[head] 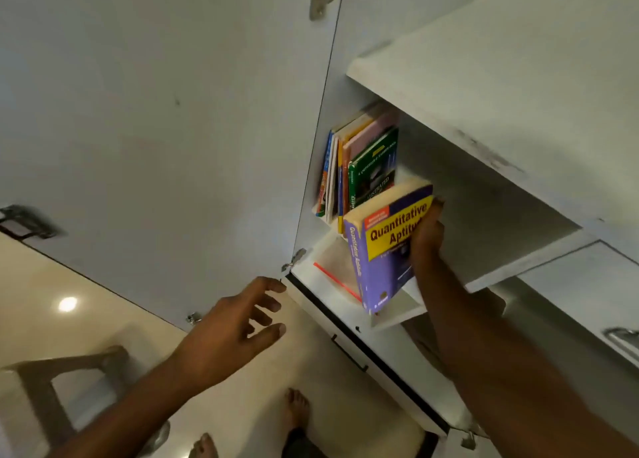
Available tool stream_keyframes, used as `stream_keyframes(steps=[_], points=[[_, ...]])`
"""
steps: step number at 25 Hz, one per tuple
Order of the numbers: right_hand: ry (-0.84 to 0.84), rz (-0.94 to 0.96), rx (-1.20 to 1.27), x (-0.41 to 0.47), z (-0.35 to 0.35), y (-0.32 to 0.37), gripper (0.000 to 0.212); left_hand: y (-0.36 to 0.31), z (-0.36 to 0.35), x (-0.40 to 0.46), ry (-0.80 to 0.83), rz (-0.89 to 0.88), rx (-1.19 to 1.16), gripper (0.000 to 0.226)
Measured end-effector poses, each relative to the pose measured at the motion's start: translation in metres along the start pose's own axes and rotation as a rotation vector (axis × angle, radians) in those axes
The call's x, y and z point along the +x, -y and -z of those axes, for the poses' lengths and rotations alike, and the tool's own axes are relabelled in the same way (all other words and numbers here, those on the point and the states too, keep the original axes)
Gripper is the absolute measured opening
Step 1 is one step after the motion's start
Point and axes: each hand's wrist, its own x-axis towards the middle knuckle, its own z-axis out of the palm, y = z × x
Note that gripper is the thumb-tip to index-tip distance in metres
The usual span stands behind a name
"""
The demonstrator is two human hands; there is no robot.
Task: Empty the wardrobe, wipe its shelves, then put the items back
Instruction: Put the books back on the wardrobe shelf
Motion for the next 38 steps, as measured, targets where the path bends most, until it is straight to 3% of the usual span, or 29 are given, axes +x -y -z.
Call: stream_keyframes(steps=[8, 18, 24, 27, 30, 35, 38], points=[[0.159, 0.019, 0.016, 0.122, -0.032, 0.007, 0.057, -0.009, -0.022, 0.023, -0.083, 0.152, -0.037, 0.042], [0.309, 0.098, -0.019, 0.165, -0.065, 0.007, 0.058, -0.012, -0.021, 0.032, -0.12, 0.246, -0.04, 0.04], [0.239, 0.142, -0.165, 0.172, -0.074, 0.004, 0.061, -0.019, -0.03, 0.04, -0.093, 0.253, -0.052, 0.041], [0.057, 0.236, -0.196, 0.163, -0.068, -0.01, 0.061, -0.022, -0.032, 0.042, -0.11, 0.248, -0.058, 0.042], [-0.14, 0.13, -0.158, 0.142, -0.047, -0.059, 0.049, -0.024, -0.032, 0.04, -0.134, 0.242, -0.081, 0.041], [0.055, 0.129, -0.403, 0.112, -0.036, -0.102, 0.033, -0.027, -0.038, 0.026, -0.133, 0.246, -0.101, 0.043], [0.032, 0.091, -0.42, 0.097, -0.032, -0.085, 0.032, -0.027, -0.039, 0.012, -0.154, 0.24, -0.131, 0.041]])
